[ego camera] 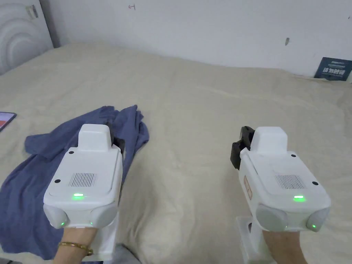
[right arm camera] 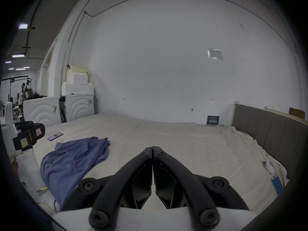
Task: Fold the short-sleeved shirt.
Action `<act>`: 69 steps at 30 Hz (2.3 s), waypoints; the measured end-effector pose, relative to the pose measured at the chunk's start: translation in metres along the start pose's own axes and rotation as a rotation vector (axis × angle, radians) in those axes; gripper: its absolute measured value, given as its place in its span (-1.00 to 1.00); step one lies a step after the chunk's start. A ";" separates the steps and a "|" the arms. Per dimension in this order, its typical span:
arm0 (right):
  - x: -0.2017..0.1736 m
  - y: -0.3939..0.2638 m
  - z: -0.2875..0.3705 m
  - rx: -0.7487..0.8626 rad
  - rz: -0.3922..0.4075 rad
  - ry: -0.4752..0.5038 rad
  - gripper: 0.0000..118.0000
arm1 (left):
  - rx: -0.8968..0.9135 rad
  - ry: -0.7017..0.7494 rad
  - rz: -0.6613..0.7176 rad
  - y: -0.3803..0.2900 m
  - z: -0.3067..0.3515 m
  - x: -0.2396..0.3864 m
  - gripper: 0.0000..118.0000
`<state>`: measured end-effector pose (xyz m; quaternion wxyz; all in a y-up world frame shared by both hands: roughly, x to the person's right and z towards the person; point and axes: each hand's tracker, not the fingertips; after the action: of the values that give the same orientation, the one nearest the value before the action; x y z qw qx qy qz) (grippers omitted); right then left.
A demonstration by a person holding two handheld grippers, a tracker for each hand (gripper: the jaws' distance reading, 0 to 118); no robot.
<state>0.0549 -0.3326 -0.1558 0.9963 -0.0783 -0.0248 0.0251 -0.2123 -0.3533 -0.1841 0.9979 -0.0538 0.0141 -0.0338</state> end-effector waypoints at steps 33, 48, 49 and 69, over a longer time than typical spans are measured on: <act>-0.103 -0.002 -0.043 -0.027 0.046 0.240 -1.00 | -0.080 0.206 0.089 -0.015 0.001 -0.108 -0.19; -0.104 -0.001 -0.087 -0.058 0.034 0.242 -1.00 | -0.266 0.042 0.069 0.009 -0.122 -0.116 1.00; -0.104 -0.001 -0.092 -0.061 0.036 0.243 -1.00 | -0.311 0.007 0.069 0.012 -0.137 -0.114 1.00; -0.074 -0.046 -0.180 -0.170 0.047 0.234 -1.00 | -0.905 -0.022 -0.134 -0.064 -0.431 -0.053 1.00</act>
<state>-0.0076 -0.4102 -0.3290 0.9813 -0.1653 0.0912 0.0371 -0.2828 -0.4588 -0.6043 0.8697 -0.4855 0.0134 -0.0882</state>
